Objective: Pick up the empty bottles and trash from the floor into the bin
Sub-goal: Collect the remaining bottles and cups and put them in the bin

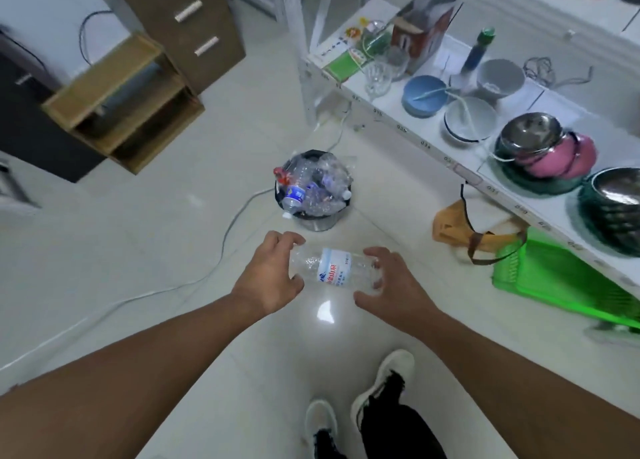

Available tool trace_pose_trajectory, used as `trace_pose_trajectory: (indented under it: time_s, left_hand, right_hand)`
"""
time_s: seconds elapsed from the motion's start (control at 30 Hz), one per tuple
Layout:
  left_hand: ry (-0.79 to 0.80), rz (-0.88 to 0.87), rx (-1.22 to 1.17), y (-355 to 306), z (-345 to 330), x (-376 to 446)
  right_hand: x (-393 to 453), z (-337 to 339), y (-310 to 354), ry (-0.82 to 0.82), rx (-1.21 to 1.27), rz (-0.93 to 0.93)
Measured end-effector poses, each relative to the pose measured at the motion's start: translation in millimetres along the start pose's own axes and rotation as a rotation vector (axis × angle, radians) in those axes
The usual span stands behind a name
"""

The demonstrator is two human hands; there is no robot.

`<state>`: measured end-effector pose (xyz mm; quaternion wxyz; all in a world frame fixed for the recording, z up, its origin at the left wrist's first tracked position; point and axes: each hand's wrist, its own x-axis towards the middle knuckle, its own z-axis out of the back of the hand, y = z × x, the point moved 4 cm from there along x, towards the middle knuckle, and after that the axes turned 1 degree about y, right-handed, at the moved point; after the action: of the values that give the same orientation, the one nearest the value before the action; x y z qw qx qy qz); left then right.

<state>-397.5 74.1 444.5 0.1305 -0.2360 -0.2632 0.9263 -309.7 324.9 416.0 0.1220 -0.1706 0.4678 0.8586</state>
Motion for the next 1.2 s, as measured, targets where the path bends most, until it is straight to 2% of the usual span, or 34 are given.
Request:
trace_pose_trajectory:
  time_s: [0.17,0.3,0.5,0.77,0.97,1.03,1.13,1.2]
  left_hand:
    - [-0.053,0.050,-0.001,13.6,26.4,49.3]
    - [-0.027,0.082,0.016,19.8,32.3,101.3]
    - [0.022,0.037,0.038,36.0,37.7,181.0]
    - [0.216,-0.116,0.116,103.9,19.0,335.0]
    - [0.335,-0.365,0.452,162.4,-14.2,442.4]
    - [0.330,-0.433,0.509,174.0,-24.8,464.8]
    - [0.231,-0.510,0.646,180.9,-36.2,487.2]
    - [0.214,-0.503,0.694,180.1,-40.9,492.8]
  right_hand:
    - [66.4,4.3,8.2,0.037,-0.008,-0.036]
    - [116.8,8.9,4.3,0.051,-0.039,-0.071]
    - [186.9,4.3,6.4,0.041,-0.128,-0.136]
    - [301.2,-43.3,-13.9,-0.117,-0.108,-0.314]
    - [389.3,-110.4,-41.9,-0.239,-0.173,-0.436]
    - [405.1,-127.9,-51.0,-0.291,-0.221,-0.443]
    - [415.3,-142.8,-57.2,-0.338,-0.304,-0.444]
    - [417.3,-145.2,-56.3,-0.353,-0.360,-0.441]
